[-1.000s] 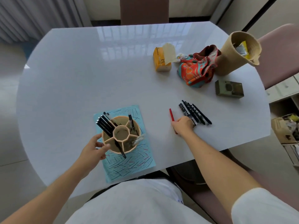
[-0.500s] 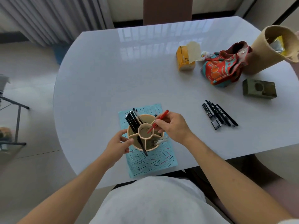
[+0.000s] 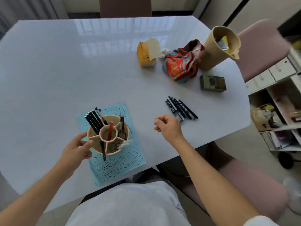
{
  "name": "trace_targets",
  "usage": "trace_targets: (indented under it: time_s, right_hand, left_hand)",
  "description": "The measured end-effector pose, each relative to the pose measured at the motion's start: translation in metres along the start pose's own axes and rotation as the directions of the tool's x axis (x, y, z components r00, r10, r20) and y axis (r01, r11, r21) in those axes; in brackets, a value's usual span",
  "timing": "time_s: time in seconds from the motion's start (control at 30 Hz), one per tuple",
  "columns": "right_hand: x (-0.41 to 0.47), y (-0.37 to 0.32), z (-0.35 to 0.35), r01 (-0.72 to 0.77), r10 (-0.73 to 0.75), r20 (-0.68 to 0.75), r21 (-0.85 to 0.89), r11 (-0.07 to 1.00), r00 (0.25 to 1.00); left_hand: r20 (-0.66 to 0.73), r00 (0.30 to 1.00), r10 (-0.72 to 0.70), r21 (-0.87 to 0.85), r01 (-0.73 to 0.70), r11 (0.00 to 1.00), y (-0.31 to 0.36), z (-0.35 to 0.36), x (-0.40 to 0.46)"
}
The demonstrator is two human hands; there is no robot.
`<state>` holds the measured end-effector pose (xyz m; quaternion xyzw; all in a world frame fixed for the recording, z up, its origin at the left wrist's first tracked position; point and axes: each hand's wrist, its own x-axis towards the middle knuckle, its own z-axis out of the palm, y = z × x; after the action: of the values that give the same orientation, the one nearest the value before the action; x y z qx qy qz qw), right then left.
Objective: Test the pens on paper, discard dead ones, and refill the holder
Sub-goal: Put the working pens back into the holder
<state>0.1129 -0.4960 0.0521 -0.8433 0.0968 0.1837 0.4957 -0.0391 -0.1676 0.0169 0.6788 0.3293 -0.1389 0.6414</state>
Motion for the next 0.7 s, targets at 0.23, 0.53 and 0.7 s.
trace_targets:
  time_s: [0.23,0.53,0.7]
  right_hand:
    - [0.052,0.043,-0.068,-0.074,-0.009,-0.263,-0.305,0.949,0.965]
    - [0.107,0.042,-0.058,0.000,-0.076,-0.060,-0.782,0.623,0.995]
    - [0.111,0.036,-0.044,0.028,-0.041,0.009,-0.871,0.491,0.999]
  left_hand:
    - [-0.084,0.996,0.007,-0.003,-0.008,1.000,0.009,0.002,0.013]
    - [-0.184,0.983,-0.023,0.007,0.025,1.000,0.020,0.013,0.012]
    - [-0.236,0.971,-0.042,0.014,0.047,0.999,0.025,0.017,0.011]
